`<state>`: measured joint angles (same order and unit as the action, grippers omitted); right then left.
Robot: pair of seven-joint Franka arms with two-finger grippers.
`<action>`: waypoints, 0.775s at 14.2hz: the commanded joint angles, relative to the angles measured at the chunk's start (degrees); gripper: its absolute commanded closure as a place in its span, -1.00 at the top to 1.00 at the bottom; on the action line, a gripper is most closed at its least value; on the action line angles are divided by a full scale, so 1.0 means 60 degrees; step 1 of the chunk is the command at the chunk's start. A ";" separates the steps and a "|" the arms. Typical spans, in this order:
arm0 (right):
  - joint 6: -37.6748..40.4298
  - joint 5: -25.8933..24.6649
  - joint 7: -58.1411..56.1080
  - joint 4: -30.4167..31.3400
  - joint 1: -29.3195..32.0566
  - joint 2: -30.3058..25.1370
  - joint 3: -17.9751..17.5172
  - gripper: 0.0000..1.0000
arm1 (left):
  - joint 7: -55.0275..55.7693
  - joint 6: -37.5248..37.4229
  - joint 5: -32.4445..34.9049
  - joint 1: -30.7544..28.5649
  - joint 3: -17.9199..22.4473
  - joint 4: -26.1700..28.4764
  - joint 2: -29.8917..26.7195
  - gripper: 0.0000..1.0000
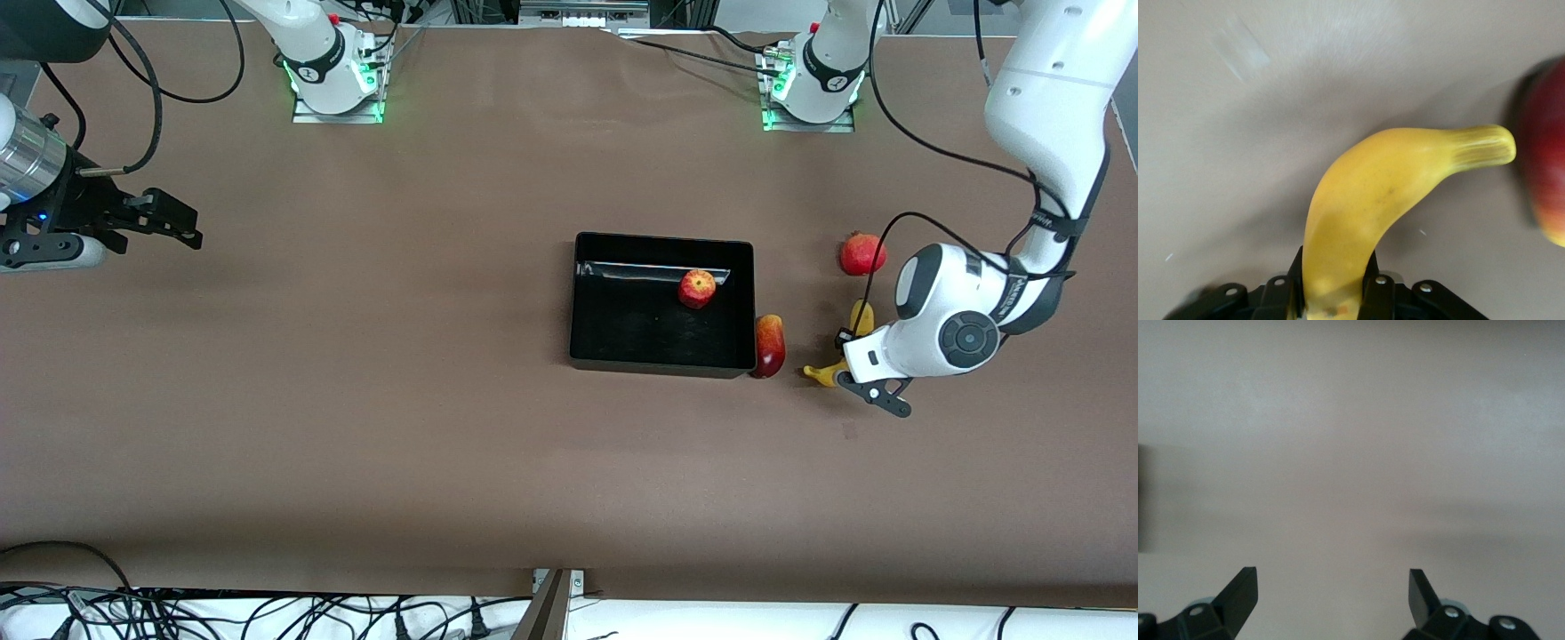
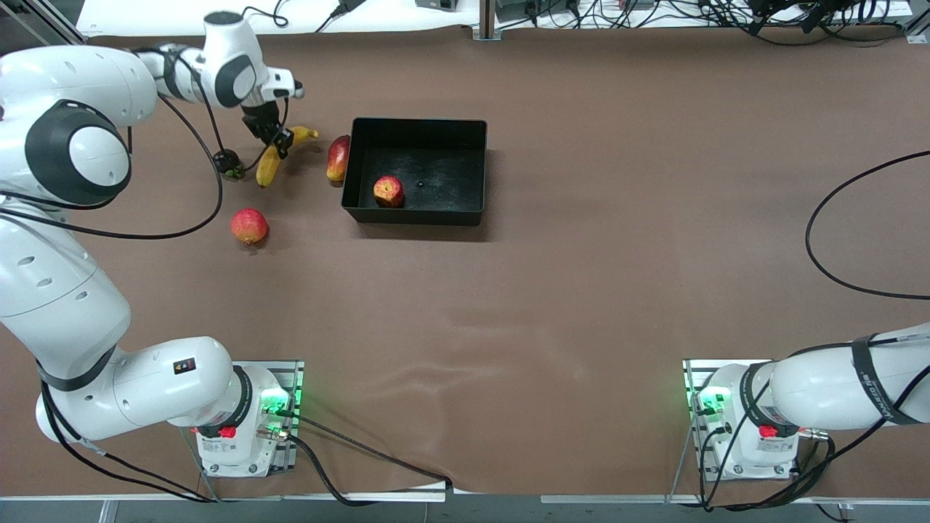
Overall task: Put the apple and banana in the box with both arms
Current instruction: 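Lower the banana into the black box and open the left gripper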
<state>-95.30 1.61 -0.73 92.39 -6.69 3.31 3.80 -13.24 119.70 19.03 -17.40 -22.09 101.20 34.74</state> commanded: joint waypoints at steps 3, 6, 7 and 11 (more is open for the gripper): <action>0.0004 -0.0064 -0.0099 -0.0075 0.0118 -0.0025 -0.0091 1.00 | 0.2564 -0.3303 -0.0474 0.0088 -0.1661 -0.1673 -0.0897 -1.00; 0.0004 -0.0064 -0.0099 -0.0075 0.0133 -0.0025 -0.0091 1.00 | 0.5915 -0.3427 -0.1178 0.0904 -0.2265 -0.1809 -0.0737 -1.00; 0.0004 -0.0064 -0.0099 -0.0075 0.0133 -0.0025 -0.0091 1.00 | 0.7059 -0.3296 -0.1223 0.1460 -0.2266 -0.1852 -0.0548 -1.00; 0.0004 -0.0064 -0.0099 -0.0075 0.0133 -0.0025 -0.0091 1.00 | 1.0520 -0.1556 -0.1195 0.3058 -0.2251 -0.1970 0.0331 -1.00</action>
<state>-95.34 1.61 -0.73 92.36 -6.67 3.31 3.80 42.27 107.01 12.19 -2.22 -35.92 91.67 33.08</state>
